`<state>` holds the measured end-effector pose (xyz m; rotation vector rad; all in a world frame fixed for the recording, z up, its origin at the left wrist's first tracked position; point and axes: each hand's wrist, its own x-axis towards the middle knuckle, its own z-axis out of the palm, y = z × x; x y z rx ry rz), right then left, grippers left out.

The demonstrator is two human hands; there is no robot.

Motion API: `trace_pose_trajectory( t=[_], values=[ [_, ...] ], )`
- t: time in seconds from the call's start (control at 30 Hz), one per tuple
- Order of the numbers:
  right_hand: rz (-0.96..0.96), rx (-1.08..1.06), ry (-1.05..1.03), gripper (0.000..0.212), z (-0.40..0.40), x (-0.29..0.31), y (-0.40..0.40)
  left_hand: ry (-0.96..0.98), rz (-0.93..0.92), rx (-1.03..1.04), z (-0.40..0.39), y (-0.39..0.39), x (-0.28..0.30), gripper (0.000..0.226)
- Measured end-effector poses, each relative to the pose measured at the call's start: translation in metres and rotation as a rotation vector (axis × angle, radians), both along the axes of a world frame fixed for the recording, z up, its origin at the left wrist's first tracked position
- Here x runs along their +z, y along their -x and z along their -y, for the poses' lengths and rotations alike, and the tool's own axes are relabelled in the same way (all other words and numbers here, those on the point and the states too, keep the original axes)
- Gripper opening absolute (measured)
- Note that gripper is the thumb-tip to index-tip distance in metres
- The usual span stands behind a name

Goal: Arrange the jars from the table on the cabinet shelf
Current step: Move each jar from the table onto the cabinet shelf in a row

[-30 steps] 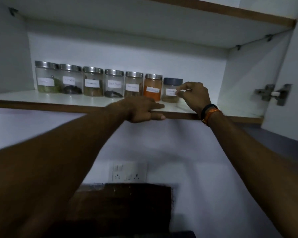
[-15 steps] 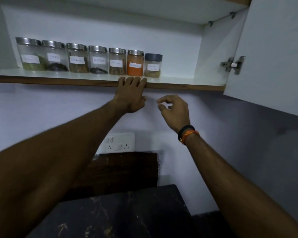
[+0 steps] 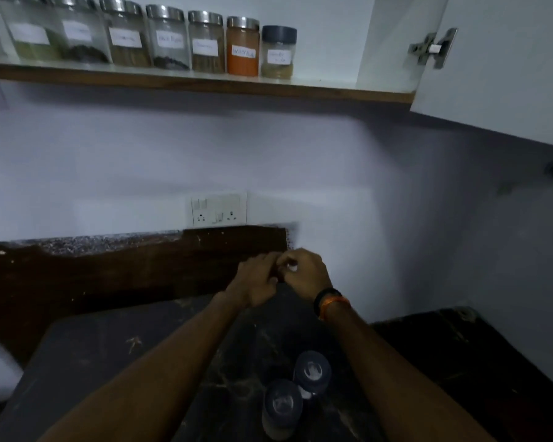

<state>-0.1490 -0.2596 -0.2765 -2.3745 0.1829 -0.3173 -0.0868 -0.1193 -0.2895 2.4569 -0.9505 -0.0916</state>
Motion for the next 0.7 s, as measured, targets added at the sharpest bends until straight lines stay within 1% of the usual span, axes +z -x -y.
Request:
trace_pose_trajectory(
  t=[0.1, 0.2, 0.3, 0.4, 0.43, 0.47, 0.53, 0.6, 0.7],
  values=[
    [-0.161, 0.028, 0.024, 0.023, -0.006, -0.043, 0.021, -0.034, -0.152, 0.0, -0.009, 0.02, -0.046, 0.052],
    [-0.274, 0.02, 0.08, 0.026, -0.015, -0.084, 0.042, -0.029, -0.261, 0.015, -0.022, 0.04, -0.084, 0.05],
    [-0.373, 0.013, 0.15, 0.027, -0.023, -0.122, 0.062, -0.071, -0.338, -0.008, -0.033, 0.061, -0.115, 0.048],
    [-0.489, 0.023, 0.322, 0.041, -0.029, -0.151, 0.079, -0.087, -0.391, 0.022, -0.043, 0.081, -0.138, 0.046],
    [-0.512, 0.033, 0.367, 0.042, -0.031, -0.161, 0.083, -0.087, -0.408, 0.029, -0.045, 0.086, -0.144, 0.046],
    [-0.531, 0.039, 0.362, 0.044, -0.033, -0.171, 0.088, -0.093, -0.425, 0.038, -0.048, 0.092, -0.149, 0.046],
    [-0.565, 0.032, 0.333, 0.057, -0.036, -0.188, 0.097, -0.107, -0.442, 0.063, -0.054, 0.099, -0.157, 0.046],
    [-0.589, 0.033, 0.371, 0.069, -0.037, -0.201, 0.105, -0.105, -0.478, 0.092, -0.059, 0.105, -0.164, 0.044],
    [-0.551, 0.012, 0.412, 0.077, -0.041, -0.212, 0.113, -0.114, -0.51, 0.112, -0.063, 0.115, -0.174, 0.041]
  ],
)
